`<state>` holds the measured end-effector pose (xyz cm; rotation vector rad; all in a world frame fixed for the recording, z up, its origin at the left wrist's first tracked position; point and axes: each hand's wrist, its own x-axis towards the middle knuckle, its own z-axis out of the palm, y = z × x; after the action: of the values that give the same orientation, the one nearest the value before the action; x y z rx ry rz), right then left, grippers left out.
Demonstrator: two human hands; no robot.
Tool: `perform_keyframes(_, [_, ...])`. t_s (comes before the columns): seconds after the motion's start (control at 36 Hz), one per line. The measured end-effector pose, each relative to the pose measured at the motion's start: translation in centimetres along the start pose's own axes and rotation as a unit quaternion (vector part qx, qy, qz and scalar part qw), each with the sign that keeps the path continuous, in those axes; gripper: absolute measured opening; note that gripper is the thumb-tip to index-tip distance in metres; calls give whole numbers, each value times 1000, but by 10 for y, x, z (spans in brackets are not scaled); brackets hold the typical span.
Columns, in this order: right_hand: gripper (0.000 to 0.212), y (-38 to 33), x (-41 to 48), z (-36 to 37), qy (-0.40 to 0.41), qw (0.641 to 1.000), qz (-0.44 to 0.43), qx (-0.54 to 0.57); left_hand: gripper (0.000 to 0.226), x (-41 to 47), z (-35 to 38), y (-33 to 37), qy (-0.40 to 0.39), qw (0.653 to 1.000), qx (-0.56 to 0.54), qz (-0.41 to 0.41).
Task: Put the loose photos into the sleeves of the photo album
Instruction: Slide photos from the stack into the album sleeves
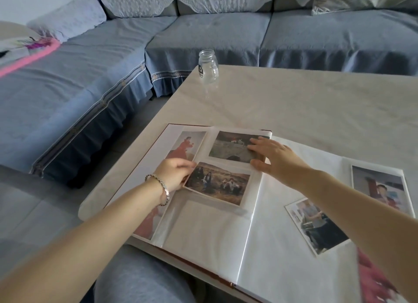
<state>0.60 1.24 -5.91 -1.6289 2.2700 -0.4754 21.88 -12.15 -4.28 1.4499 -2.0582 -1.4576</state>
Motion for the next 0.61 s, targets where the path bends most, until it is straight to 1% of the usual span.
perform_keyframes(0.06, [54, 2, -1, 3, 26, 999, 17, 15, 13, -2, -1, 1, 7, 1000, -12, -1])
perform_keyframes(0.08, [55, 3, -1, 4, 34, 999, 22, 20, 12, -2, -1, 1, 15, 1000, 2, 5])
perform_keyframes(0.17, [55, 4, -2, 6, 37, 999, 26, 28, 24, -3, -2, 1, 27, 998, 61, 18])
perform_keyframes(0.22, [55, 5, -1, 6, 34, 998, 26, 34, 28, -2, -1, -1, 42, 997, 67, 0])
perform_keyframes(0.31, [55, 5, 0, 5, 29, 999, 26, 36, 28, -3, -1, 0, 69, 996, 49, -29])
perform_keyframes(0.36, [55, 6, 1, 6, 30, 998, 26, 40, 26, -5, -1, 0, 80, 995, 48, -32])
perform_keyframes(0.5, [55, 6, 0, 6, 32, 998, 28, 44, 22, -10, 2, -1, 113, 985, 130, 16])
perform_keyframes(0.61, [55, 7, 0, 5, 26, 998, 28, 39, 21, -14, 2, 3, 105, 984, 137, 50])
